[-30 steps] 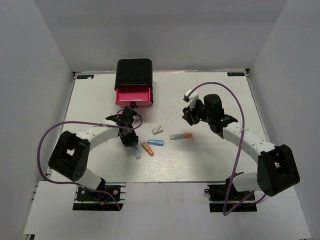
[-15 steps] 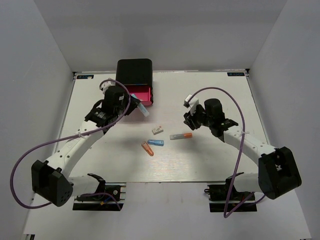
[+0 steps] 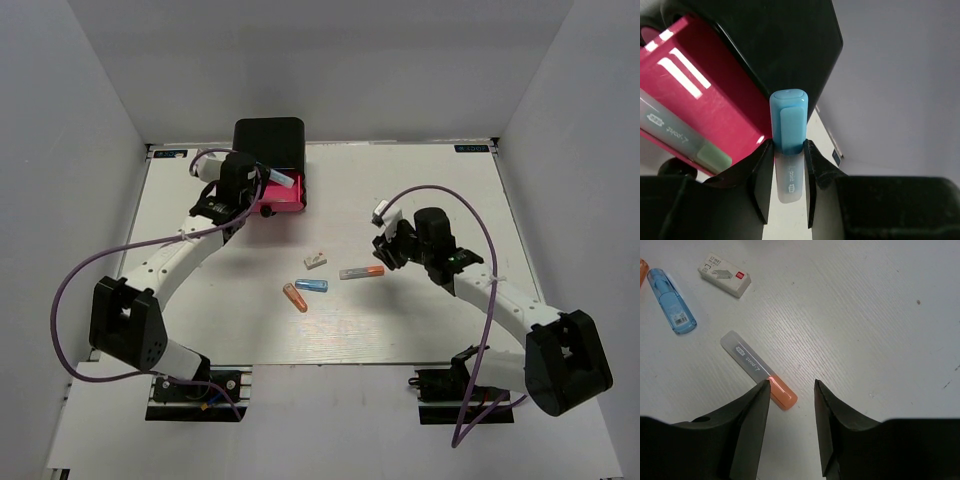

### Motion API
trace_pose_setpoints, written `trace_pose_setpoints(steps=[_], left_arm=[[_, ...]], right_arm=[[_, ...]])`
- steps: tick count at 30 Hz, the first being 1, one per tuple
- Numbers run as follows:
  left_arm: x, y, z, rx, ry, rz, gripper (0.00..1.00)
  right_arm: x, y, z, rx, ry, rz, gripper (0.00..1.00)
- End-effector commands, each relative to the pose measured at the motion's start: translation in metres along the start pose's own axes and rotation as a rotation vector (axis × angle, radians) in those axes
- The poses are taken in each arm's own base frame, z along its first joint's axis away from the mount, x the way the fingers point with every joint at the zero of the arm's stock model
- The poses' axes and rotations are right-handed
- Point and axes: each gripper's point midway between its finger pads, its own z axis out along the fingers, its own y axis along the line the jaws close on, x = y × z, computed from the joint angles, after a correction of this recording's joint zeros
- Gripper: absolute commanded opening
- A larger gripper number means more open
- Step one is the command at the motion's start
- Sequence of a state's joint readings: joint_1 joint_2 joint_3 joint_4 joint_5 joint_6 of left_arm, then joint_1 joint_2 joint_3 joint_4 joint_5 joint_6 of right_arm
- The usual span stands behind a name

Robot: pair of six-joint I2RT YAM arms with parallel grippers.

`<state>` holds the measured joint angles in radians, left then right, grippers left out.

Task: Sort the stationery into containers
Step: Place the pen in the drawer.

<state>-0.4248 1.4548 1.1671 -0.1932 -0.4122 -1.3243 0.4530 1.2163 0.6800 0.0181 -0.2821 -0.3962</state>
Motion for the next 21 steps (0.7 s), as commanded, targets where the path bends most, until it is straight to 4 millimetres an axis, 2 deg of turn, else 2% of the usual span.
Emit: trace_pose_setpoints(steps=[1,3,6,8,9,10,13,17,18,21], left_arm=[[-0.029,-0.022,0.002,0.034,-0.108,-0.070,0.11],[-0.028,-0.015,0.005,0.011,-0.112,-0.060,0.11],[-0.022,0.000,0.015,-0.048,-0.093,-0.015,0.16],[-0.020,0.002,0.019,-0.063,-0.090,-0.008,0.27],[-0.020,0.002,0.019,-0.064,-0.089,0.004,0.32],[-0.020,0.003,0.019,-0.064,-0.089,0.013,0.44],[-0.023,-0.005,0.019,-0.039,-0.095,0.031,0.62],[-0.030,-0.018,0.015,-0.025,-0.112,0.052,0.70],[-0.030,-0.018,0.015,-0.025,-0.112,0.052,0.70],[-0.035,-0.035,0.011,0.016,-0.111,0.085,0.70]], right_arm=[[0.000,-0.002,-0.005,0.020,-0.012,-0.017,0.47],[0.001,-0.002,-0.005,0.019,-0.010,-0.025,0.53],[0.007,0.000,-0.004,0.003,0.000,-0.040,0.62],[0.009,0.004,-0.002,-0.025,-0.003,-0.071,0.68],[0.009,0.015,-0.001,-0.083,-0.020,-0.100,0.75],[0.009,0.017,-0.001,-0.105,-0.030,-0.146,0.77],[0.012,0.034,-0.002,-0.205,-0.069,-0.250,0.82],[0.012,0.049,-0.003,-0.308,-0.098,-0.325,0.84],[0.013,0.050,-0.001,-0.321,-0.101,-0.350,0.84],[0.014,0.056,0.003,-0.372,-0.117,-0.396,0.84]])
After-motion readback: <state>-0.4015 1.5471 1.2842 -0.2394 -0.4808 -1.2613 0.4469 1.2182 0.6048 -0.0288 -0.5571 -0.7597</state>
